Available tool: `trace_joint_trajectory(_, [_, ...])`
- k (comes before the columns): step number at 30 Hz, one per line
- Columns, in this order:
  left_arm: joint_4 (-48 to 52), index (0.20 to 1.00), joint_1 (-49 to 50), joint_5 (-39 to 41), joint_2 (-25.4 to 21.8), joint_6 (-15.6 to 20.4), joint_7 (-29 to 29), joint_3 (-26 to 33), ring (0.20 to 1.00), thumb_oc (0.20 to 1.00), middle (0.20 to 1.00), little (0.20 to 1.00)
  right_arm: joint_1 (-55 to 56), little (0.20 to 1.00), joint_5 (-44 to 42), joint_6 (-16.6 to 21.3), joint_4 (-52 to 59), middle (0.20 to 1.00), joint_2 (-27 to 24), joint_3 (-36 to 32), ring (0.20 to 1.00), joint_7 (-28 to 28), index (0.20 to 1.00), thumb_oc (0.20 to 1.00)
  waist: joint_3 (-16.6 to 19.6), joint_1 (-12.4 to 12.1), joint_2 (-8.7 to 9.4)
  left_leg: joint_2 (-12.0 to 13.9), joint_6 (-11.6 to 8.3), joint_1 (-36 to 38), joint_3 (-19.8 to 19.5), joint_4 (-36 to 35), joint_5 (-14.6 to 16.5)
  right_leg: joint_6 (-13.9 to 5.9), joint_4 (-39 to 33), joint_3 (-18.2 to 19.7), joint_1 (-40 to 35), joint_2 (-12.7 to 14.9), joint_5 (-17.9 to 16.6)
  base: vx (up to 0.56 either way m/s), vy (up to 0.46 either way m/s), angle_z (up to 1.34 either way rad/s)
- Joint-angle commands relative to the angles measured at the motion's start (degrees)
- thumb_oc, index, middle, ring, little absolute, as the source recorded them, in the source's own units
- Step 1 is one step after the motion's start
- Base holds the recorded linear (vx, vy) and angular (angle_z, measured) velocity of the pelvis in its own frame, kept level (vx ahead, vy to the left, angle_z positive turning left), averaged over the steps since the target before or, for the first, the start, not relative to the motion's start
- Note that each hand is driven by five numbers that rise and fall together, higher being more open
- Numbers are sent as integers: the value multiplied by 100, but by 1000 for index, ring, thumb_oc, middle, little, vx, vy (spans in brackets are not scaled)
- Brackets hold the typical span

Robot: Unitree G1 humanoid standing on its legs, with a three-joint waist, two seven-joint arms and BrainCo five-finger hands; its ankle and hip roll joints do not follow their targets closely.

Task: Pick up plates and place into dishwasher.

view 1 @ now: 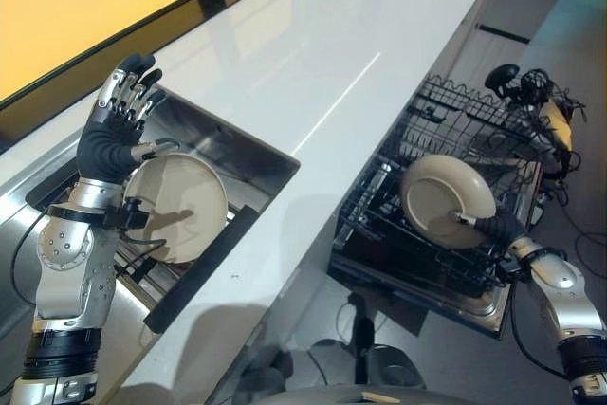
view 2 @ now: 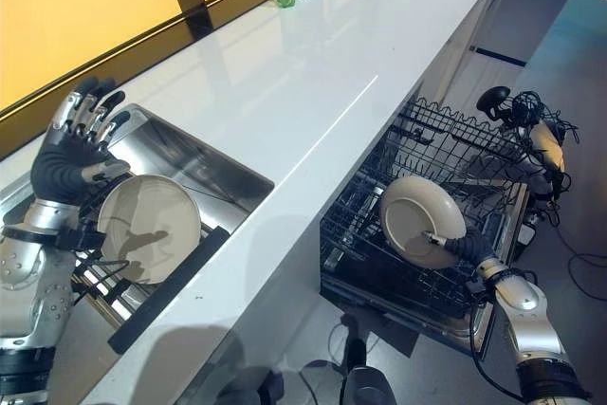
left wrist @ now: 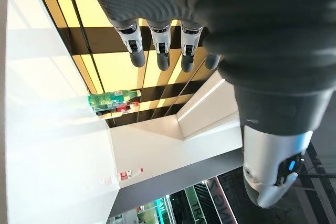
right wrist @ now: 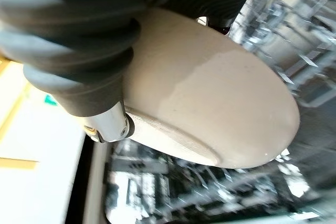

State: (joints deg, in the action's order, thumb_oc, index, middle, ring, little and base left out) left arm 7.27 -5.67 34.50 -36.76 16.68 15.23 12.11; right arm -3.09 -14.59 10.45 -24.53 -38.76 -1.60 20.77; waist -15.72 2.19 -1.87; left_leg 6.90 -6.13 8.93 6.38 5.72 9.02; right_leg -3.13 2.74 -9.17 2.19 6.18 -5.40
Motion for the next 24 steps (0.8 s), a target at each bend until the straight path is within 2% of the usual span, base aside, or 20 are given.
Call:
trace_joint_trajectory(1, [-16, 1000, -339, -31, -416, 268, -163, -285, 1000, 1000, 1000, 1000, -294, 200, 18, 223, -11, 200, -351, 335, 200, 418, 200, 200, 179, -59, 201, 56, 139, -1043, -1, 610, -356, -676, 328, 512, -72, 567, 491, -53, -29, 1])
trace_joint_trajectory(7, [-47, 1000, -443, -53, -465, 378, -264, -446, 1000, 1000, 1000, 1000, -377, 200, 137, 175, -196, 200, -539, 799, 200, 1220, 200, 200, 87, -101, 190, 57, 91, -1139, -53, 646, -406, -623, 294, 479, -90, 559, 501, -14, -6, 0])
trace_joint_trajectory(12, [-31, 1000, -498, -104, -468, 338, -293, -543, 1000, 1000, 1000, 1000, -387, 200, 309, 130, -348, 200, -664, 1154, 200, 1816, 200, 200, 80, -153, 218, 72, 49, -1173, -88, 689, -424, -607, 287, 452, -126, 561, 518, 9, -21, 1])
trace_joint_trajectory(18, [-60, 1000, -730, -210, -536, 348, -418, -756, 1000, 1000, 1000, 1000, -628, 200, 363, 66, -588, 200, -654, 1614, 200, 1724, 200, 200, -53, -198, 206, 90, 19, -1296, -130, 749, -481, -598, 297, 466, -85, 569, 498, -34, -35, 1])
trace_joint_trajectory(24, [-103, 1000, -1025, -239, -630, 437, -546, -859, 1000, 1000, 1000, 1000, -965, 200, 402, 16, -1114, 200, -477, 1898, 200, 1597, 200, 200, -272, -215, 88, 50, 20, -1555, -185, 822, -538, -596, 339, 470, 101, 634, 448, -110, -8, 6])
